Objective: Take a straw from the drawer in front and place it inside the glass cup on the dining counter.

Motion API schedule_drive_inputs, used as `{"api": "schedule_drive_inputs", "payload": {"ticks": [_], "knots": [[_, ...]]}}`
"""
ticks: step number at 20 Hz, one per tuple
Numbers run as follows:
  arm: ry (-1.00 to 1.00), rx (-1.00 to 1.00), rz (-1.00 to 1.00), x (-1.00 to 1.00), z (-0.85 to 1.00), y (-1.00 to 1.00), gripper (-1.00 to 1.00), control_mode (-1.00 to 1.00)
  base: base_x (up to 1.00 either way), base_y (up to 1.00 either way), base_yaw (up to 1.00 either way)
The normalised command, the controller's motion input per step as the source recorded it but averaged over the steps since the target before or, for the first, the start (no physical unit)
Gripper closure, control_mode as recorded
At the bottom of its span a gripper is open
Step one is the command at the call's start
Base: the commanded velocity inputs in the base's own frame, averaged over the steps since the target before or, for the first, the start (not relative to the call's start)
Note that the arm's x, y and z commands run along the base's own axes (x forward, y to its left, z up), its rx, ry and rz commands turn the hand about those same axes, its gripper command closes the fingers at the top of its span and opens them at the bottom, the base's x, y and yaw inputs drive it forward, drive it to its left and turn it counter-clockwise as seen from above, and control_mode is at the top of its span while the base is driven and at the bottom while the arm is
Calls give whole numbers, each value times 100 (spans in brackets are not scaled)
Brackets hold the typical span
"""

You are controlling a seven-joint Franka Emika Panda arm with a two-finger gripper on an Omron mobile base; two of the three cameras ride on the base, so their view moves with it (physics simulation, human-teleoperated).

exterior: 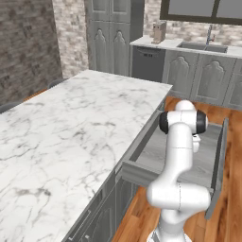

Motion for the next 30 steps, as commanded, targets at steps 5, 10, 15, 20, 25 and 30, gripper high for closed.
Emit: {"api": "schedule_drive_inputs", "payload": {"ticks": [5, 10, 15, 20, 25, 30], "knots": [[-4, -3, -7, 19, -11, 0, -100, -100, 0, 0, 0], [0, -2, -8, 15, -31, 0, -100, -100, 0, 0, 0], [-3, -3, -7, 14, -25, 0, -100, -100, 0, 0, 0], [-5, -2, -4, 11, -12, 0, -100, -100, 0, 0, 0], [-3, -1, 0, 2, -25, 0, -100, -100, 0, 0, 0], [-5, -2, 0, 2, -36, 0, -100, -100, 0, 0, 0]]}}
